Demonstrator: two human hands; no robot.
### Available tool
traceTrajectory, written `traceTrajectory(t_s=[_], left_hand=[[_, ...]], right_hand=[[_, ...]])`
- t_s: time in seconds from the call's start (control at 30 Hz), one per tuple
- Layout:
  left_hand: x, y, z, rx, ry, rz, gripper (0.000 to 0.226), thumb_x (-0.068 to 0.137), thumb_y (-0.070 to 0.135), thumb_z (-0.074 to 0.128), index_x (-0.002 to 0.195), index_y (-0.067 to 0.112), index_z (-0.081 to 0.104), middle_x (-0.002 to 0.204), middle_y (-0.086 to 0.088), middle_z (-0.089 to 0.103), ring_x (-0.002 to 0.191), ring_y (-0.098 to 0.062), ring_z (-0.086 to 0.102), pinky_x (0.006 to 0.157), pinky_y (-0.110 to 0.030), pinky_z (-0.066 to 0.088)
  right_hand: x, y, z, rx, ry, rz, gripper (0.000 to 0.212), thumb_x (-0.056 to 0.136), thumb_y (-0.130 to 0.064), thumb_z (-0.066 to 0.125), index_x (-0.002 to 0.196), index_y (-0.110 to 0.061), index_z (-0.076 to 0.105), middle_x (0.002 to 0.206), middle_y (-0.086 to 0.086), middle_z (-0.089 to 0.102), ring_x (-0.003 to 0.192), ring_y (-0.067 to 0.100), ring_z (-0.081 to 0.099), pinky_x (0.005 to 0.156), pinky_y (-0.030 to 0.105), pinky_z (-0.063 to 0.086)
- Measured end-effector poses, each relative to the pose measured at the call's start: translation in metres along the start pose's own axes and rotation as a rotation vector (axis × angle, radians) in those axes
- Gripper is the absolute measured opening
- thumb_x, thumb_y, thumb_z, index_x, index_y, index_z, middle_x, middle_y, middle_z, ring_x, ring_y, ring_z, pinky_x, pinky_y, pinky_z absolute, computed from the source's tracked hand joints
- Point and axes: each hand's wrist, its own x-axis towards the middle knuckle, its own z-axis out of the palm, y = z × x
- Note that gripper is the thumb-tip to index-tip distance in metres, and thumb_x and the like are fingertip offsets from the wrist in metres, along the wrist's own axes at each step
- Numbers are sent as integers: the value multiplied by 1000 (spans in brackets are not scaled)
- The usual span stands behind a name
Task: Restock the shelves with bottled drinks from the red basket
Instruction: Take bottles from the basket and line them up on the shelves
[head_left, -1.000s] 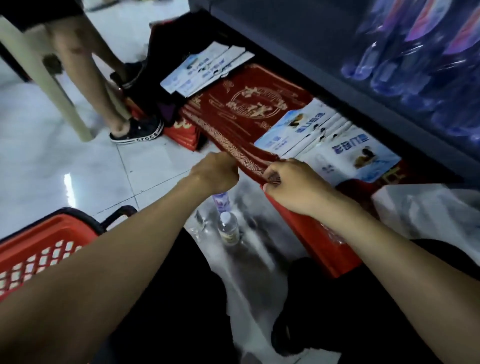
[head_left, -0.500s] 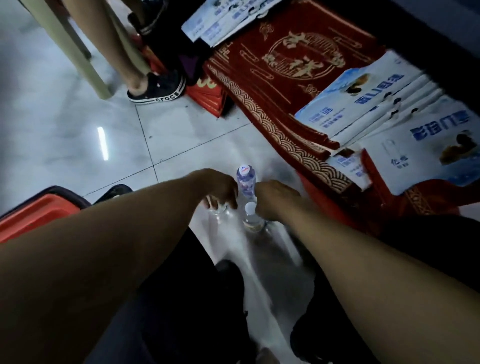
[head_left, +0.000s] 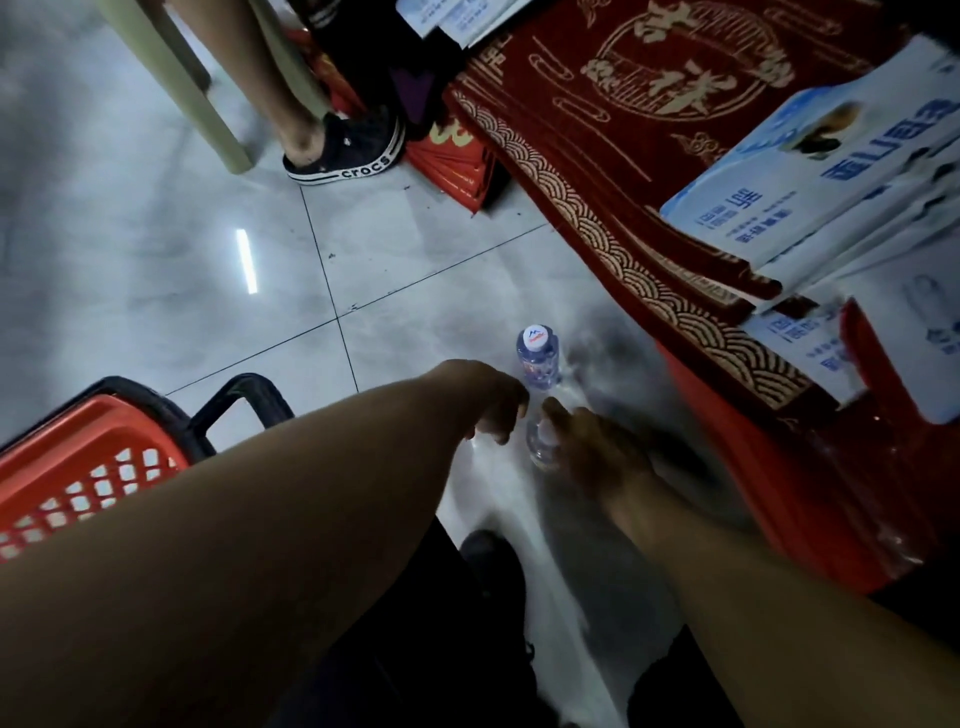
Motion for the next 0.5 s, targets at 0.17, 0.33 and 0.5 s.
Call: traceTrajectory(t_s=[0.17, 0.33, 0.5], left_hand=[[6, -1, -1, 60, 14, 27, 72, 89, 11, 68, 149, 18, 28, 130, -15, 57, 114, -33, 62, 67, -29, 49], [-16, -6, -14, -62, -80, 101, 74, 76, 1, 77, 138, 17, 41, 122, -14, 61, 102, -31, 63, 73, -32, 50], [-83, 12, -31, -434, 133, 367, 38, 55, 15, 82, 91, 21, 74, 85, -3, 72, 84, -28, 70, 75, -48, 60]], right_hand=[[-15, 0, -24, -46, 24, -83, 46, 95, -41, 52, 134, -20, 38, 121, 12, 62, 109, 35, 61, 89, 43, 49], [-52, -16, -80, 410, 260, -176, 32, 85, -52, 60, 101, -26, 52, 86, -1, 66, 77, 10, 61, 68, 23, 46], [-107, -34, -160, 559, 498, -258, 19, 84, -28, 74, 92, -26, 57, 75, -14, 60, 72, -2, 57, 64, 13, 43]])
